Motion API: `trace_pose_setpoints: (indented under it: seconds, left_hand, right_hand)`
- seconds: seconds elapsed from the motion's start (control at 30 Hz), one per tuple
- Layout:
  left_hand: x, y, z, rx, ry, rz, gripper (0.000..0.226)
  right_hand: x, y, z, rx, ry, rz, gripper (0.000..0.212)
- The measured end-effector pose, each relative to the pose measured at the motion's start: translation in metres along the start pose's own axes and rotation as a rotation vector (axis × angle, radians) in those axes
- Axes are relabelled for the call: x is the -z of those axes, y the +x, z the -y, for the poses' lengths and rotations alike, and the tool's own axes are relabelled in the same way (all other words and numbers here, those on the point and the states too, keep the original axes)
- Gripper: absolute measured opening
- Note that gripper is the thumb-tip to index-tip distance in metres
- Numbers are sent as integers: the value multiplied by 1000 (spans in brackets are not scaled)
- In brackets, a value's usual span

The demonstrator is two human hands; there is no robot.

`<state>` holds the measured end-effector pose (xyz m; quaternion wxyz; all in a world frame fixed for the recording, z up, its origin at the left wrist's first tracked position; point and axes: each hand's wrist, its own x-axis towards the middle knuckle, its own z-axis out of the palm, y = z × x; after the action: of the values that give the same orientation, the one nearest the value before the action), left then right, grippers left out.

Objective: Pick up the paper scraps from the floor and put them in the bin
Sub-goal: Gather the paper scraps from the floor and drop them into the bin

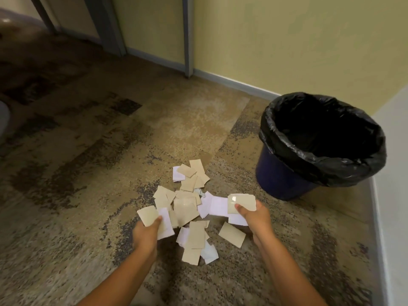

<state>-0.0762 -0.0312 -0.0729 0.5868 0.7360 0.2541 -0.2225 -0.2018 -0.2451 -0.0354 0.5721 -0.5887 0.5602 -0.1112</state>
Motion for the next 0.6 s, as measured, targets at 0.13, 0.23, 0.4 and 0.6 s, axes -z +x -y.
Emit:
trace_pose_setpoints:
  seconds: [0.13,0.23,0.4,0.6]
  left_hand:
    - [-10,-15,-19,-53,-114,71,46]
    - [-16,-26,-24,-78,-75,106,47]
    - [-26,-45,-32,-49,-81,168,46]
    - [-38,-64,-43,-63,-87,253,41]
  right_hand:
    - [28,2,46,126,190,-17,44]
    - [55,12,90,82,605,60,36]
    - [97,27,154,-18,1071,19,18]
    - [131,28,176,-2,1241,-37,56]
